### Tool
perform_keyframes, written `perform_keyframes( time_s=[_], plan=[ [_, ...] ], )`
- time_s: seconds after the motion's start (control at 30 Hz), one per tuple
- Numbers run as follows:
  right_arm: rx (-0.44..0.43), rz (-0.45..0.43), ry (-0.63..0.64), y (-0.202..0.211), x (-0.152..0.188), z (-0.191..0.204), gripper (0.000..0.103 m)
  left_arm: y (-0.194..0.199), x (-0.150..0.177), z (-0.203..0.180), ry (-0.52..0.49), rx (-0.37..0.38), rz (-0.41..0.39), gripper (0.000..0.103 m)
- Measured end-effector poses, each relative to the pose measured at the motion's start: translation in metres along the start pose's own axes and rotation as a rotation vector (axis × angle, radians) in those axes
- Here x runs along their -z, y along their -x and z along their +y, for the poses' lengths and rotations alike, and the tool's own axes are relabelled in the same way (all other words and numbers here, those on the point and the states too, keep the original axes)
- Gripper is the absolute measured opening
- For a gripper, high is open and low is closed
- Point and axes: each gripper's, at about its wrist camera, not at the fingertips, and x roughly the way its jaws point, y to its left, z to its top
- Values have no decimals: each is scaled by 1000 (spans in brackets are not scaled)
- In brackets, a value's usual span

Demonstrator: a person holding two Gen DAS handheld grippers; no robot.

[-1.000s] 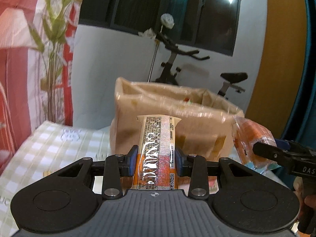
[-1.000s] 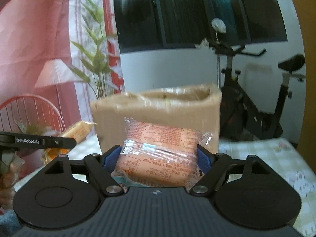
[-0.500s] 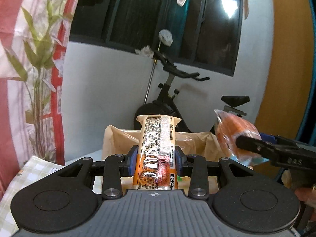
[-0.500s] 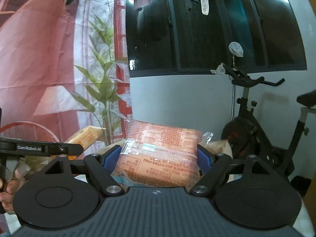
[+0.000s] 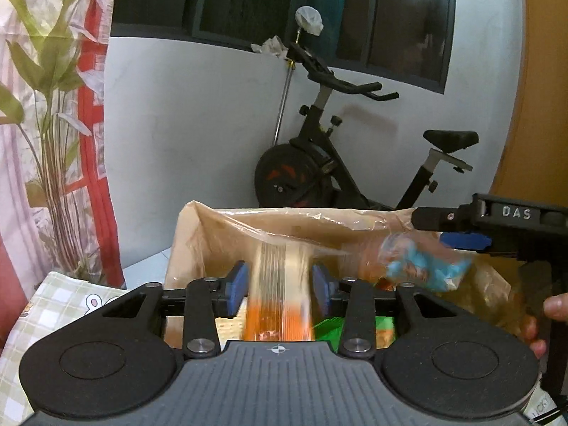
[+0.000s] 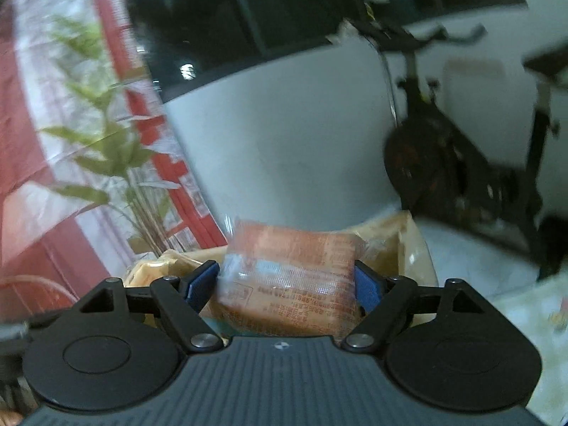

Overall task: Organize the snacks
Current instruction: 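Carry the bar and bread cake over the box and open both grippers inside, then lower both open tools back to the small packets in front of the box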

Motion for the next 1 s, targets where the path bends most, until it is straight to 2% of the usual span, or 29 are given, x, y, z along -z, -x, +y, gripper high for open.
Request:
perform_keyframes(
  time_s=[0.03, 0.1, 0.27, 0.57, 0.8, 1.0],
  plan=[
    [11, 4, -33, -1, 0, -5, 83, 0, 0, 0, -3, -4, -1, 52],
    [13, 8, -61, 3, 0, -14, 83, 3, 1, -1, -9, -5, -7, 53],
    [-3, -18, -46, 22, 4, -19, 83, 14, 4, -2, -7, 7, -7, 53],
    [3, -80, 166, 69, 33, 10, 83, 62, 19, 2, 3, 17, -33, 53],
    [-7, -165, 310, 109, 71, 34, 82, 101, 48, 9, 17, 39, -42, 53],
    [1, -221, 333, 132, 111, 42, 81, 117, 81, 10, 56, 74, -22, 53]
  ],
)
